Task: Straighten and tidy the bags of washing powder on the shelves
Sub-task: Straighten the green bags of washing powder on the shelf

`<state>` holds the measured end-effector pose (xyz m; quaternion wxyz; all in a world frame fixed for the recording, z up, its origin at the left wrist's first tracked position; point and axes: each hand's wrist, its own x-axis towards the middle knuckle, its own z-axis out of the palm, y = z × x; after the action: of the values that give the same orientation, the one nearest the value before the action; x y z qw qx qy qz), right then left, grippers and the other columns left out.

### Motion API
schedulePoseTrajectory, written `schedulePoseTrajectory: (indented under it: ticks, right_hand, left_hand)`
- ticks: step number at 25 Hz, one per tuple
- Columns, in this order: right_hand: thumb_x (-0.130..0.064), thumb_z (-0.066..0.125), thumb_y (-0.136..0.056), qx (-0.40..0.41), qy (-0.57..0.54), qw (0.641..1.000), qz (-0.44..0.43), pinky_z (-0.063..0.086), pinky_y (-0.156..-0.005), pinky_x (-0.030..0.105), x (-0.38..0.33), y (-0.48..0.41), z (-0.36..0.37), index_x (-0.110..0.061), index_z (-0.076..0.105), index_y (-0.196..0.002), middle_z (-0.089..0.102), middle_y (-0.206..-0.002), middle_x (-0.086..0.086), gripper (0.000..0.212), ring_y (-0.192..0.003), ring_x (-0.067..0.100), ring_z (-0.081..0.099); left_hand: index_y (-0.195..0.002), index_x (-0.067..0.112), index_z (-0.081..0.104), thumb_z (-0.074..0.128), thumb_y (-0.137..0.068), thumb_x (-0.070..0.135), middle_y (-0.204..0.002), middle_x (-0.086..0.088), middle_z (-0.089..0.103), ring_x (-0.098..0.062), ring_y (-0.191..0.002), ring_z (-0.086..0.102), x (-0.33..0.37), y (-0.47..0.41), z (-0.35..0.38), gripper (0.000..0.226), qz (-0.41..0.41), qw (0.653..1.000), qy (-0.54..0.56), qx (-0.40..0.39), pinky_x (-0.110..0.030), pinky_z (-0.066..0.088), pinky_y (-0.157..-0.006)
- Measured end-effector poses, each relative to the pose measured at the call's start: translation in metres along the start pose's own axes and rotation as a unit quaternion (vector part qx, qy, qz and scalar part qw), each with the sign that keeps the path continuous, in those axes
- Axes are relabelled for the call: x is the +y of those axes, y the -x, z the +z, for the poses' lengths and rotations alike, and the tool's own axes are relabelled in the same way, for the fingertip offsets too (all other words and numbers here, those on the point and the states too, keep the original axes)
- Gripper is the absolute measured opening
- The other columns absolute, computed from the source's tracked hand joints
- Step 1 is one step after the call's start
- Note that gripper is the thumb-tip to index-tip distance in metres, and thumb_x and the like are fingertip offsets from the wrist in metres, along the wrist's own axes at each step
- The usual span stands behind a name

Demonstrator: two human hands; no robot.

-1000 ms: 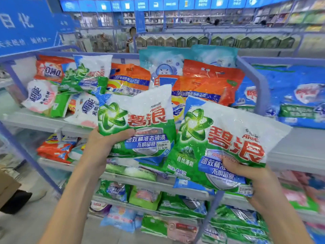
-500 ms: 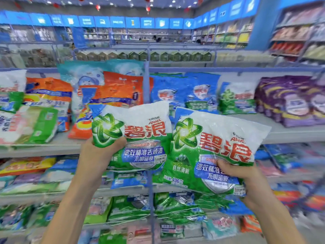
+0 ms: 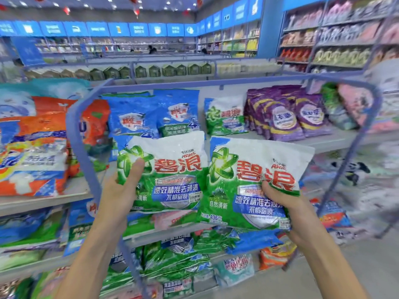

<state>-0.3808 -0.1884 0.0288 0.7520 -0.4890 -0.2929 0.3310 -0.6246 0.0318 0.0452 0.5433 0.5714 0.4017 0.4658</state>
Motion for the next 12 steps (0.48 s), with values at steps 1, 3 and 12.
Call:
schedulePoseTrajectory:
  ticks: [1, 3, 12]
  right_hand:
    - [-0.046, 0.101, -0.035, 0.005, 0.001, 1.000, 0.000, 0.052, -0.101, 0.051, 0.001, -0.012, -0.014, -0.019, 0.081, -0.104, 0.076, -0.114, 0.011, 0.077, -0.103, 0.029, 0.073]
    - [-0.044, 0.101, -0.036, 0.017, 0.004, 1.000, 0.008, 0.048, -0.106, 0.057, -0.001, -0.038, -0.036, -0.018, 0.079, -0.107, 0.075, -0.116, 0.013, 0.079, -0.108, 0.034, 0.071]
    - [-0.039, 0.101, -0.040, 0.027, 0.016, 0.999, -0.015, 0.059, -0.090, 0.047, -0.025, -0.179, -0.115, -0.022, 0.081, -0.100, 0.077, -0.109, 0.011, 0.066, -0.102, 0.032, 0.073]
  left_hand:
    - [-0.137, 0.019, 0.058, 0.070, -0.071, 0.077, -0.128, 0.008, 0.068, -0.014, -0.113, 0.067, -0.002, -0.005, 0.014, 0.089, -0.012, 1.000, 0.009, -0.011, -0.043, 0.054, -0.102]
    - [-0.113, 0.020, 0.072, 0.073, -0.070, 0.066, -0.102, 0.001, 0.080, -0.019, -0.092, 0.077, -0.001, -0.018, 0.039, 0.063, -0.019, 0.999, 0.034, -0.026, -0.047, 0.060, -0.091]
    - [-0.111, 0.021, 0.070, 0.077, -0.079, 0.045, -0.099, 0.006, 0.080, -0.010, -0.091, 0.076, -0.009, -0.100, 0.150, 0.040, -0.033, 0.992, 0.114, -0.028, -0.029, 0.061, -0.077]
